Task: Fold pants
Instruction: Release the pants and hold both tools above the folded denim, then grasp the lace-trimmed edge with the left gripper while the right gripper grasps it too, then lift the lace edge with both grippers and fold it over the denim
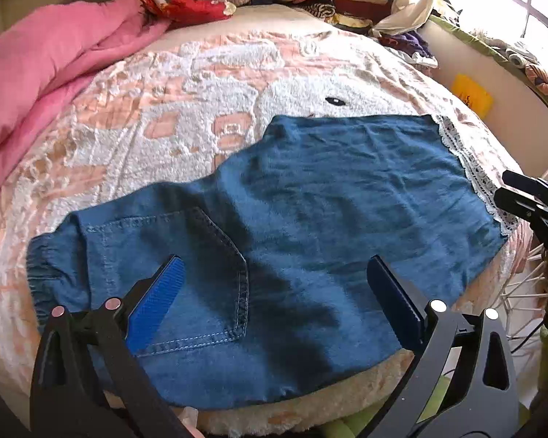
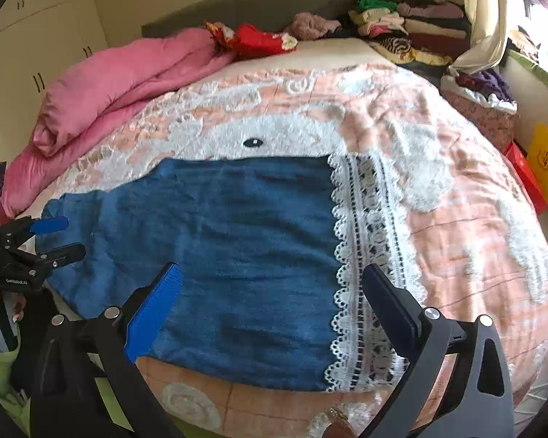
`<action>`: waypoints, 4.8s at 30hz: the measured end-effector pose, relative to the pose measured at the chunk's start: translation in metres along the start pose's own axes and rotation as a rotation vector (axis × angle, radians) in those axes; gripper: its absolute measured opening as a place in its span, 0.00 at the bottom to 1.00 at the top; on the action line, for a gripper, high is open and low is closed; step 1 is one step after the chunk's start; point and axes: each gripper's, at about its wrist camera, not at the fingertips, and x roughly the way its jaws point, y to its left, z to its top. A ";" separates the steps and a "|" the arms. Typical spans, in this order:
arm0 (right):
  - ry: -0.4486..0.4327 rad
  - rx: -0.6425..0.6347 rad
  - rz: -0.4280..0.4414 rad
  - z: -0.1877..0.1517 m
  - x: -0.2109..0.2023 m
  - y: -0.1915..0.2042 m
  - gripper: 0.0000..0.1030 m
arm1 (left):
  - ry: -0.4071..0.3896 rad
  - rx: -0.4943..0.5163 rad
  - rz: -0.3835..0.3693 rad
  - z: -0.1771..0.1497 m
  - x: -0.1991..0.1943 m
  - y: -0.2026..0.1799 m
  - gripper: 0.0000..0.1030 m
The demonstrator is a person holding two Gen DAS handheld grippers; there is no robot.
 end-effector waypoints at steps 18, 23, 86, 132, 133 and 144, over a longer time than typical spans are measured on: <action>-0.128 -0.013 -0.118 0.000 -0.061 -0.017 0.95 | -0.046 0.042 -0.006 0.008 -0.024 -0.027 0.92; -0.153 0.000 -0.146 -0.001 -0.076 -0.028 0.96 | -0.043 0.059 -0.023 0.011 -0.022 -0.038 0.92; 0.046 0.197 0.136 -0.038 0.020 -0.083 0.65 | 0.089 0.436 -0.355 0.137 0.150 -0.187 0.33; 0.072 -0.097 0.350 0.027 0.030 0.064 0.17 | -0.022 0.061 -0.447 0.107 0.091 -0.033 0.10; 0.088 -0.114 0.351 0.026 0.036 0.072 0.17 | -0.021 0.029 -0.441 0.104 0.092 -0.023 0.13; 0.185 -0.273 0.358 0.008 0.069 0.142 0.19 | -0.104 -0.235 -0.342 0.095 0.073 0.075 0.28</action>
